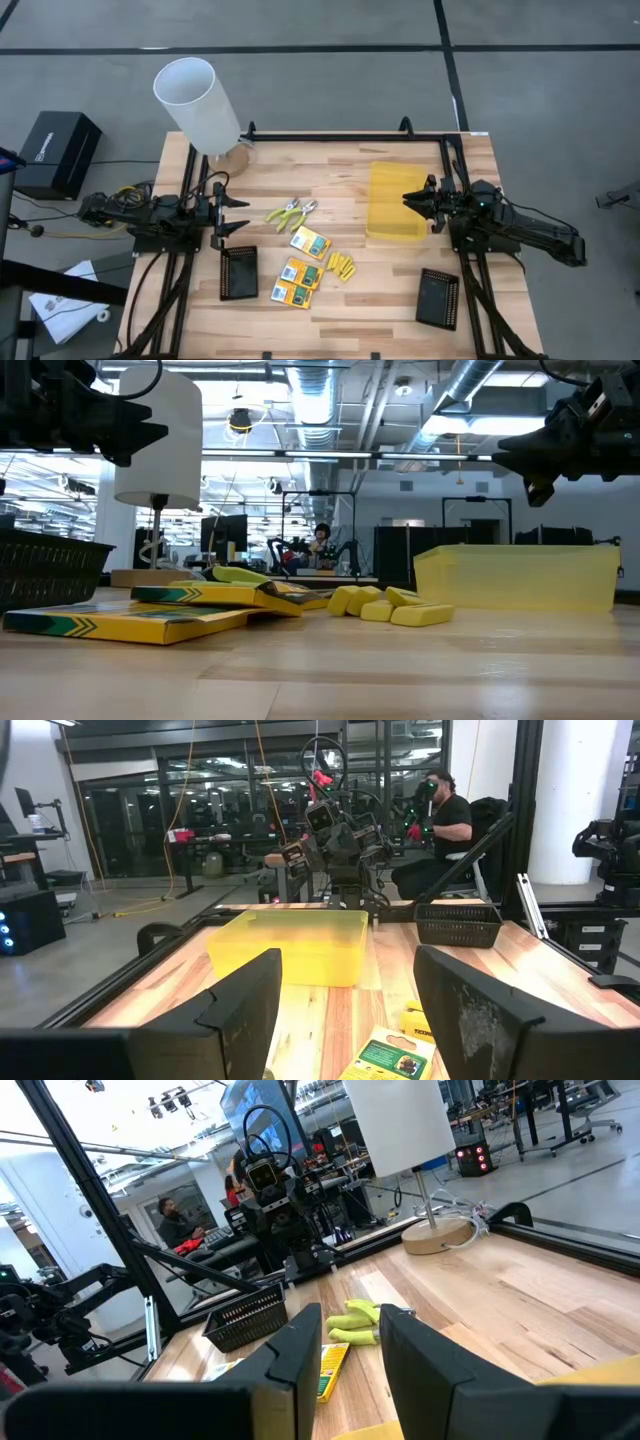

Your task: Pick & Place School Supplies

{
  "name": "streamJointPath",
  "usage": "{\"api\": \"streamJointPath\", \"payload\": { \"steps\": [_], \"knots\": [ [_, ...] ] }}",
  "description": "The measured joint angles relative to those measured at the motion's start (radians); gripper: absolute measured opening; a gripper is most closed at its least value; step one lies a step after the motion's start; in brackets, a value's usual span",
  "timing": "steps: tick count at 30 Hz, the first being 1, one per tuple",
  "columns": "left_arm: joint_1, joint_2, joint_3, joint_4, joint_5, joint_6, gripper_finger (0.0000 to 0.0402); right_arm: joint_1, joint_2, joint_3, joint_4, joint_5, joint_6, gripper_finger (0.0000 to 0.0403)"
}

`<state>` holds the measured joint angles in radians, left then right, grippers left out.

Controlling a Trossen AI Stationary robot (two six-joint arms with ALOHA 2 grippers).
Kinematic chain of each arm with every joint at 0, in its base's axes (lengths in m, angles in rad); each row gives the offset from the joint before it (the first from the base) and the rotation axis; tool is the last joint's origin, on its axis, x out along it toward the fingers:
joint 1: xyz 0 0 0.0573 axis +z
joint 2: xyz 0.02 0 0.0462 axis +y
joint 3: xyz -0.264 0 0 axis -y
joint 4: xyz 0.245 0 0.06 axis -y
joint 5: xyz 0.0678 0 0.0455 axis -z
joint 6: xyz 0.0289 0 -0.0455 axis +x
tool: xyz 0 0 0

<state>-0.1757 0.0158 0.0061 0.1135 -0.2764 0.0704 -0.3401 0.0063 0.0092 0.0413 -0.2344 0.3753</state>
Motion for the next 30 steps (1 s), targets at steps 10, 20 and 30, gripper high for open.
{"api": "streamJointPath", "payload": {
  "steps": [10,20,30],
  "knots": [
    [0.000,0.000,0.000,0.000,0.000,0.000,0.0224,0.000,0.000,0.000,0.000,0.000,0.000,0.0097],
    [0.000,0.000,0.000,0.000,0.000,0.000,0.0224,0.000,0.000,0.000,0.000,0.000,0.000,0.0097],
    [0.000,0.000,0.000,0.000,0.000,0.000,0.0224,-0.002,0.000,0.000,0.004,0.004,-0.098,0.0097]
  ]
}}
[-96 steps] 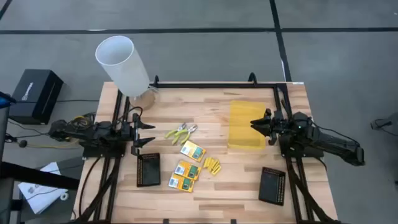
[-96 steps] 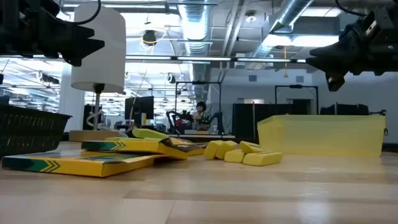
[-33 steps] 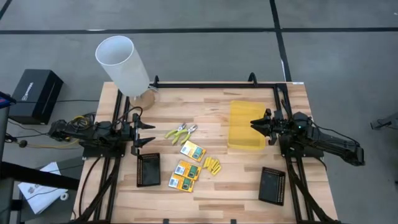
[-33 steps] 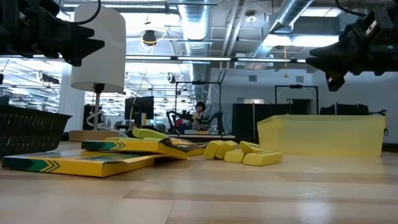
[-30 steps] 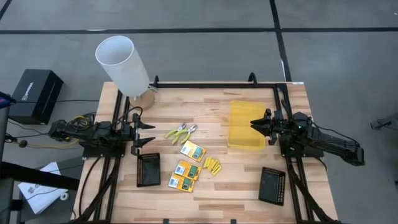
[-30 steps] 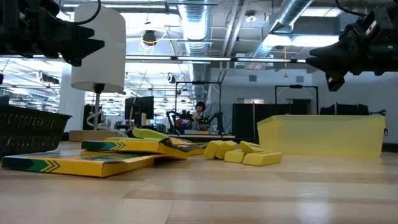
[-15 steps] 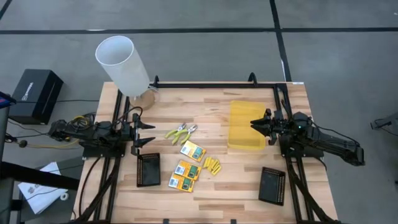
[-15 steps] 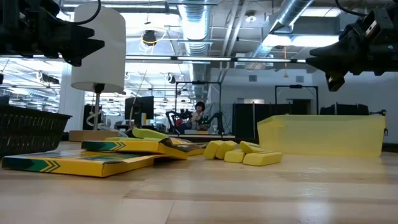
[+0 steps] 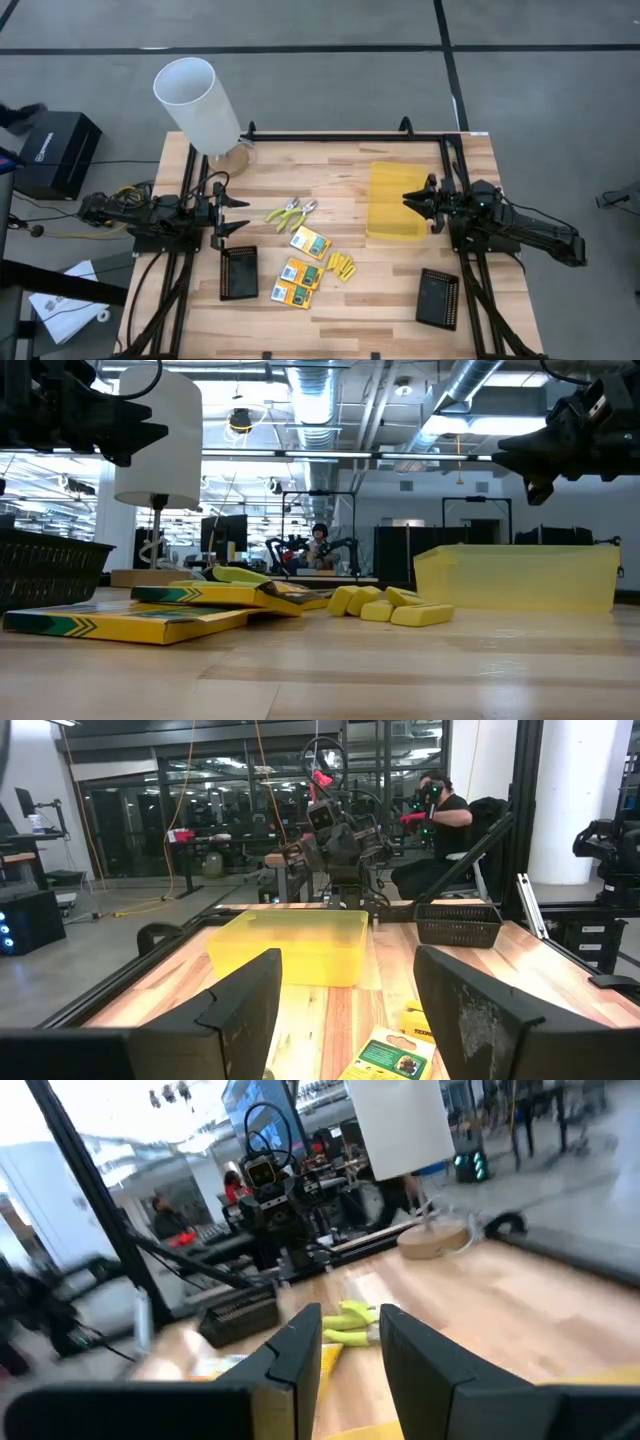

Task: Pick & Place School Supplies
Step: Put the top crayon box into the yellow bin

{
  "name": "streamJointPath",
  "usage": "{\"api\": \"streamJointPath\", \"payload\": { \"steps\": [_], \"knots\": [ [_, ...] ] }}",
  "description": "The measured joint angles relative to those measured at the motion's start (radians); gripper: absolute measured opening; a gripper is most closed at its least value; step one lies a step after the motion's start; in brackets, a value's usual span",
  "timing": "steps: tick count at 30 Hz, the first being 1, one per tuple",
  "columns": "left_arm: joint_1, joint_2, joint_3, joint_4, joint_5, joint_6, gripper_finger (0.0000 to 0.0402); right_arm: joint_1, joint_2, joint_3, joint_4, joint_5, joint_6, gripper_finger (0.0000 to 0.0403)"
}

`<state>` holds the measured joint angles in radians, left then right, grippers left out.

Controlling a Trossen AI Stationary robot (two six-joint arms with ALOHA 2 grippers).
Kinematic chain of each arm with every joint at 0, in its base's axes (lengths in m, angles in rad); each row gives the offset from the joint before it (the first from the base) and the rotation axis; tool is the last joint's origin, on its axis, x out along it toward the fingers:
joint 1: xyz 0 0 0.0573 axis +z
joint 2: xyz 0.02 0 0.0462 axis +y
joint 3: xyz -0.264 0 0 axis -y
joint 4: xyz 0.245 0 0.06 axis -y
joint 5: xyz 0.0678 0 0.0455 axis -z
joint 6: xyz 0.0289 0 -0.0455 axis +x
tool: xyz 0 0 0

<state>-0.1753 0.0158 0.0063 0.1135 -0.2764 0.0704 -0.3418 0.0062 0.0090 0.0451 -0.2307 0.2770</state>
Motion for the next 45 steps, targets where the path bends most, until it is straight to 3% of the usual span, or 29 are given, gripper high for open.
{"api": "streamJointPath", "payload": {
  "steps": [7,19,36,40,45],
  "knots": [
    [0.000,0.000,0.000,0.001,0.000,0.000,0.0224,-0.001,0.000,0.000,0.024,0.003,-0.148,0.0097],
    [0.000,0.000,0.000,0.042,0.000,0.000,0.0224,-0.001,0.000,0.000,0.244,0.005,-0.127,0.0097],
    [0.000,0.000,0.000,0.108,-0.005,-0.052,0.0224,0.002,0.000,0.000,0.246,0.012,-0.113,0.0097],
    [0.000,0.003,0.000,0.115,-0.009,-0.052,0.0224,0.002,0.000,0.000,0.240,0.012,-0.171,0.0097],
    [0.000,0.027,0.000,0.124,-0.136,0.062,0.0224,-0.001,0.000,0.000,0.290,0.012,-0.217,0.0097]
  ]
}}
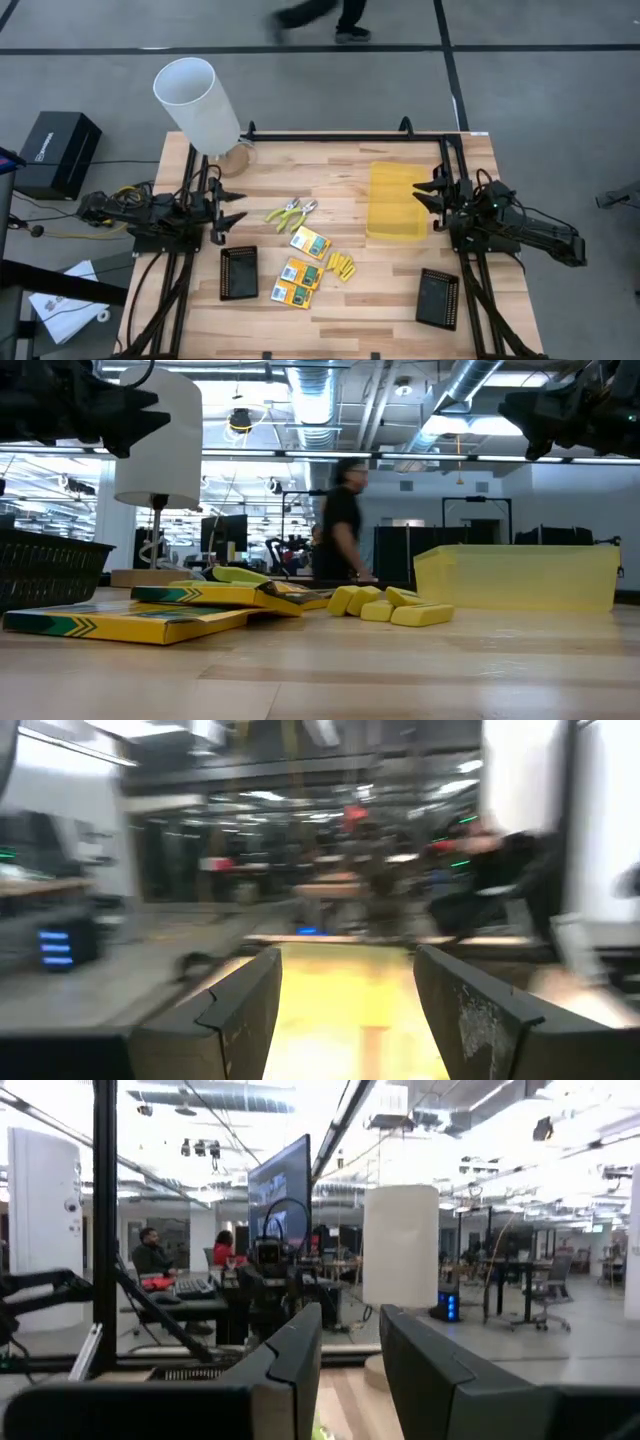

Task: Pick & Place School Supplies
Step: Put the top crayon box into the yellow bin

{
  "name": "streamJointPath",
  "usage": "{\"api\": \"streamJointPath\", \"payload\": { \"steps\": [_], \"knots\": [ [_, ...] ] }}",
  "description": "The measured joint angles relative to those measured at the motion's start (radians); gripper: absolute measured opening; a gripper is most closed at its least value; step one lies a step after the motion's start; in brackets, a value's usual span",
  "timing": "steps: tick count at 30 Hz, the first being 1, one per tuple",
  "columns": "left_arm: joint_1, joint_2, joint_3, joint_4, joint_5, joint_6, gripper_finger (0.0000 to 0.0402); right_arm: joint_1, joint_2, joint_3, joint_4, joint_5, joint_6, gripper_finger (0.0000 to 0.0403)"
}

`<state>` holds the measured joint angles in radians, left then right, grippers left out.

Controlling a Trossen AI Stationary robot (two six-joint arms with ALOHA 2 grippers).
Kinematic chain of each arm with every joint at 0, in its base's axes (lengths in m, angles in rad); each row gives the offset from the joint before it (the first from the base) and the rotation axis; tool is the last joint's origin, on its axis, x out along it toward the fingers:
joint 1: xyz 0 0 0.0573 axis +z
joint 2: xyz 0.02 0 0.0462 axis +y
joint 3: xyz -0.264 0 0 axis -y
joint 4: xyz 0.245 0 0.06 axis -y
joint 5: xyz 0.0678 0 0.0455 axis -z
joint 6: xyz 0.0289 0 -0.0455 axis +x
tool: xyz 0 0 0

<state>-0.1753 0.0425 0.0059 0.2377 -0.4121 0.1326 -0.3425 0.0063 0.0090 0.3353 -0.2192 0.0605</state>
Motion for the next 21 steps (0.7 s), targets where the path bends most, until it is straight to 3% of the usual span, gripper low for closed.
{"api": "streamJointPath", "payload": {
  "steps": [15,18,21],
  "knots": [
    [0.000,0.127,0.000,0.016,-0.016,-0.146,0.0218,0.054,0.000,0.000,0.010,0.006,0.037,0.0097],
    [0.000,0.175,0.000,0.016,0.003,-0.163,0.0193,0.063,0.001,0.000,0.005,0.012,0.054,0.0097],
    [0.000,0.233,0.000,0.017,0.005,-0.195,0.0143,0.069,0.024,0.000,-0.027,0.049,0.102,0.0097]
  ]
}}
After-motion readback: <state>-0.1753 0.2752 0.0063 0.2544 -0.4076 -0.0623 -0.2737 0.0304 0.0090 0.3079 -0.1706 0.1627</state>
